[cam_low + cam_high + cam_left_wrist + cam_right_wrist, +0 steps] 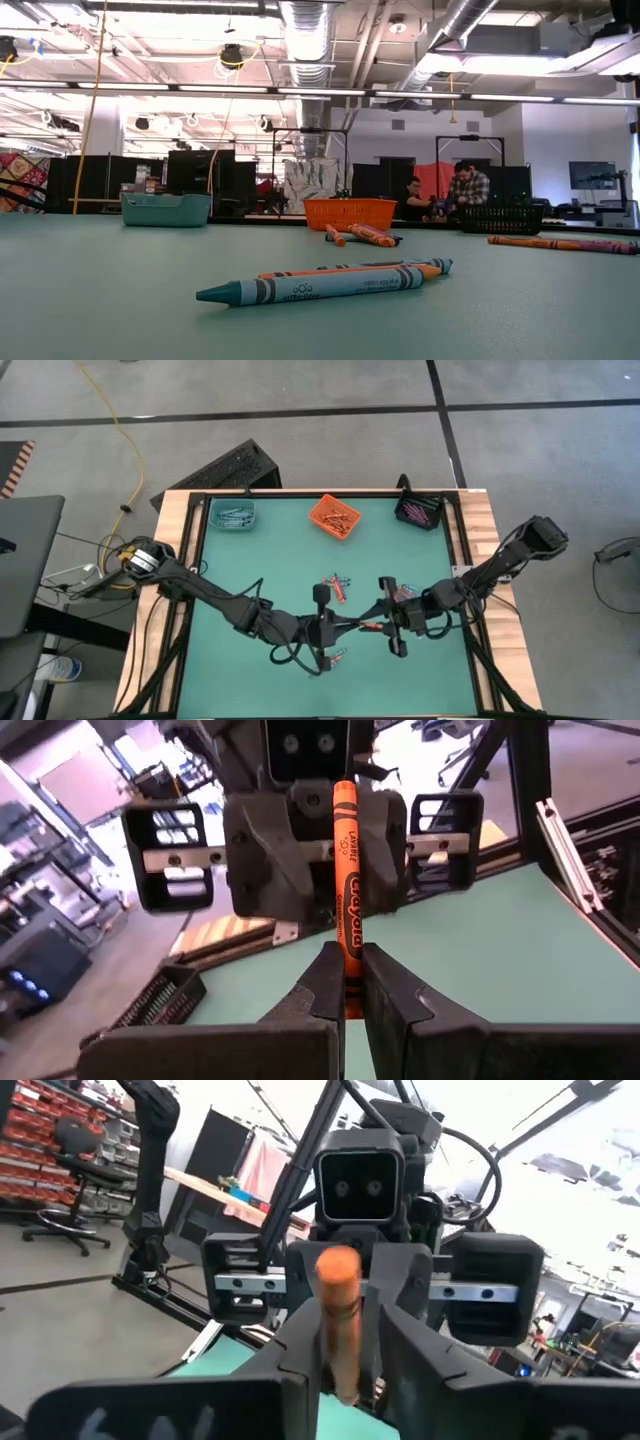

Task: Sort crayons
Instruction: Put the orange crayon into the orange bin

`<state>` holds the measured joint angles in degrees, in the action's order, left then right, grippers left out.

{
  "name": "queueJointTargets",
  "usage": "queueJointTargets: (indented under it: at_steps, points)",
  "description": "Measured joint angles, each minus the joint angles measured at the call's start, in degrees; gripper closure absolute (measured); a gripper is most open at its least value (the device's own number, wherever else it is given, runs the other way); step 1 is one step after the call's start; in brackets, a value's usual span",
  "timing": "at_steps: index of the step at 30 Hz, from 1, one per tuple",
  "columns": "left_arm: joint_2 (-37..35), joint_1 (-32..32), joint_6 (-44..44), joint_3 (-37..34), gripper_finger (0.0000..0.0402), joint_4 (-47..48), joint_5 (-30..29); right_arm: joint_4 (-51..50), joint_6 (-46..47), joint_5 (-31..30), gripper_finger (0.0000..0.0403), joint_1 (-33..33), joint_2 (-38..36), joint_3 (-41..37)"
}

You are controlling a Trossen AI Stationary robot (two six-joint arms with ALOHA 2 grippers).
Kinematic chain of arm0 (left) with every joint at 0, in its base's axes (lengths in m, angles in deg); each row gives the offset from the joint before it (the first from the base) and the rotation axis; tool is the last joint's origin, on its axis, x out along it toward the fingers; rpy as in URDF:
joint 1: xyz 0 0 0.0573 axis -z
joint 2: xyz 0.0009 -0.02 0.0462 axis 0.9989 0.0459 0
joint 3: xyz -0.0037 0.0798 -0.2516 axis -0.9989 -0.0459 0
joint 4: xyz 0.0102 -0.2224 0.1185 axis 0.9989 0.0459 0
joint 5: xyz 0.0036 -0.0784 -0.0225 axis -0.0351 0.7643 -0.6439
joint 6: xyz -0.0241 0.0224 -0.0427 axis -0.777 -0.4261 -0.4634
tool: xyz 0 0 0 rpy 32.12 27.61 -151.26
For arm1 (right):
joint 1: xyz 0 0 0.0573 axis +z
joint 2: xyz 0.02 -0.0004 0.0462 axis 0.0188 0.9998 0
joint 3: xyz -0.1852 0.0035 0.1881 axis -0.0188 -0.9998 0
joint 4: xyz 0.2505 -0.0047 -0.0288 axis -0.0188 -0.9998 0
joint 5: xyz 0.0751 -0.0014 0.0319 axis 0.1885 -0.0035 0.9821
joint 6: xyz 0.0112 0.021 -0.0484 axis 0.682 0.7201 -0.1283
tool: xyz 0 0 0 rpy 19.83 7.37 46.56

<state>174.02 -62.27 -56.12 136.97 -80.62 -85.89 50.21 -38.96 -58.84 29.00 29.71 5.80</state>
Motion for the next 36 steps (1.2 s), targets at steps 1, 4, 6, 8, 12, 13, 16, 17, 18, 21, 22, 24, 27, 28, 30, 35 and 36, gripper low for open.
queueJointTargets:
  at_steps: [1, 4, 6, 8, 12, 13, 16, 17, 18, 21, 22, 24, 27, 28, 30, 35, 36]
  points:
    - [0.00, 0.22, 0.77, 0.00, 0.0398, -0.41, -0.05, -0.02, -0.40, -0.02, 0.0306, 0.18, 0.20, 0.35]
    - [0.00, 0.94, 2.89, 0.00, 0.0398, -1.26, -0.23, -0.01, -1.76, -0.04, 0.0323, 0.96, 0.21, 0.60]
    - [-0.09, 1.46, 4.01, 0.00, 0.0398, -1.21, -0.29, -0.17, -2.49, -0.04, 0.0333, 1.51, -0.04, 0.61]
    - [-0.18, 1.94, 4.65, 0.00, 0.0398, -1.30, -0.50, -0.04, -3.05, -0.02, 0.0339, 2.29, -0.41, 0.62]
    - [-0.20, 2.78, 6.43, 0.01, 0.0398, -2.25, -1.77, 0.23, -4.35, -0.11, 0.0342, 3.47, -0.97, 0.63]
    - [-0.20, 2.80, 6.52, 0.00, 0.0398, -2.47, -1.74, 0.50, -4.69, -0.12, 0.0342, 3.74, -0.97, 0.63]
    - [-0.20, 2.82, 6.46, 0.00, 0.0398, -2.55, -1.57, 0.75, -4.85, -0.13, 0.0343, 4.01, -0.97, 0.63]
    - [-0.20, 2.82, 6.35, 0.00, 0.0398, -2.55, -1.59, 0.75, -4.85, -0.13, 0.0343, 3.95, -0.97, 0.63]
    - [-0.20, 2.77, 6.28, 0.00, 0.0398, -2.55, -1.55, 0.79, -4.85, -0.13, 0.0343, 3.91, -0.97, 0.63]
    - [-0.20, 2.37, 5.84, 0.00, 0.0398, -2.55, -0.69, 0.81, -4.85, -0.13, 0.0343, 3.82, -1.00, 0.63]
    - [-0.20, 2.25, 5.77, 0.00, 0.0397, -2.54, -0.47, 0.82, -4.85, -0.13, 0.0343, 3.82, -1.00, 0.63]
    - [-0.20, 1.93, 5.48, 0.00, 0.0397, -2.55, -0.28, 0.85, -4.83, -0.13, 0.0343, 3.82, -1.00, 0.63]
    - [-0.20, 1.50, 5.26, 0.00, 0.0397, -2.53, -0.24, 0.84, -4.84, -0.15, 0.0343, 3.80, -1.00, 0.63]
    - [-0.20, 1.45, 5.12, 0.00, 0.0397, -2.53, -0.24, 0.85, -4.84, -0.17, 0.0343, 3.80, -1.00, 0.63]
    - [-0.20, 1.38, 5.23, 0.00, 0.0397, -2.60, -0.25, 0.83, -4.85, -0.18, 0.0347, 3.80, -1.00, 0.63]
    - [-0.20, 1.39, 5.39, 0.01, 0.0397, -2.64, -0.28, 0.85, -5.11, -0.46, 0.0380, 3.80, -1.02, 0.63]
    - [-0.20, 1.39, 5.40, 0.00, 0.0397, -2.61, -0.29, 0.88, -5.40, -0.48, 0.0389, 3.80, -1.04, 0.63]
